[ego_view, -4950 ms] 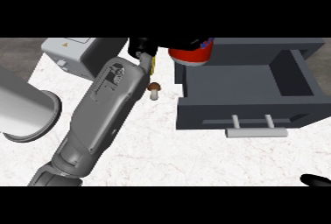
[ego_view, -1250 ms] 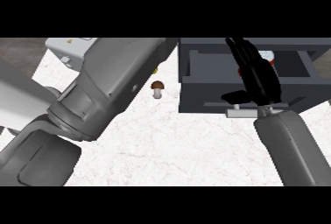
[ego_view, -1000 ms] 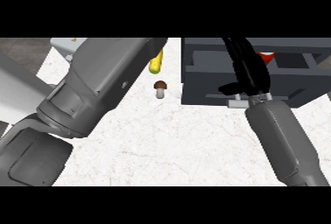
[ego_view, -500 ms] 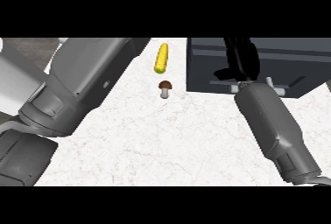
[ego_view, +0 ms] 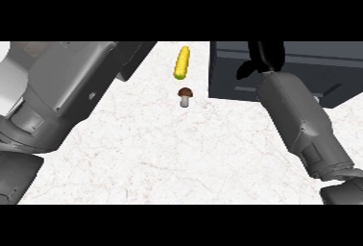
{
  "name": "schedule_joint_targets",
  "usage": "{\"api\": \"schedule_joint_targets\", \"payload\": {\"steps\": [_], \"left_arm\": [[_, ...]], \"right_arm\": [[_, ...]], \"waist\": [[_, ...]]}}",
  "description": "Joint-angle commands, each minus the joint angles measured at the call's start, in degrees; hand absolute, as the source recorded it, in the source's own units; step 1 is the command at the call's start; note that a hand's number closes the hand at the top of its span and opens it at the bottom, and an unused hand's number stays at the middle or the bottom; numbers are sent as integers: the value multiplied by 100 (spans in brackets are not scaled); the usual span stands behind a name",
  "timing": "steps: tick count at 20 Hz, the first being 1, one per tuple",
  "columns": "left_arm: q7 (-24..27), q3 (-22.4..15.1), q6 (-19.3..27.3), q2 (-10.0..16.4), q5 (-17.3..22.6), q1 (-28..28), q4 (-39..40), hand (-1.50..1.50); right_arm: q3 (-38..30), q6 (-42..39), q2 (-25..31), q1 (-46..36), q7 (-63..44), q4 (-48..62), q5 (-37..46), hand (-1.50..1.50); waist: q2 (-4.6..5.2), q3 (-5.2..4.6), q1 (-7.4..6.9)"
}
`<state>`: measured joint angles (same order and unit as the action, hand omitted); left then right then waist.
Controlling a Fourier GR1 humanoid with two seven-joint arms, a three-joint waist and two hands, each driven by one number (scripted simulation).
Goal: Pick up the can, place it into the drawer and close the drawer
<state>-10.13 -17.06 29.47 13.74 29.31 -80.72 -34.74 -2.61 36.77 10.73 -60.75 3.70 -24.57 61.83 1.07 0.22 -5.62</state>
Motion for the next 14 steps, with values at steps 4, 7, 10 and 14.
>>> {"api": "schedule_joint_targets", "payload": {"steps": [4, 7, 10, 14], "left_arm": [[-61, -57, -165, 247, -16, 492, -686, -150], [-224, -119, -143, 371, -39, 796, -982, -150], [-371, -84, -27, 404, -34, 757, -1093, -150], [-219, -184, -56, 394, -82, 1200, -1530, -150]], "right_arm": [[-349, 126, 126, -770, 54, 447, -185, -150], [-539, 86, 27, -792, 353, 395, -455, -150], [-819, 50, -78, -794, 908, 292, -847, -150], [-927, 108, -112, -905, 906, 462, -868, -150]], "waist": [[12, -17, -233], [-45, -15, -123], [-23, -4, -93], [-21, -13, -102]]}}
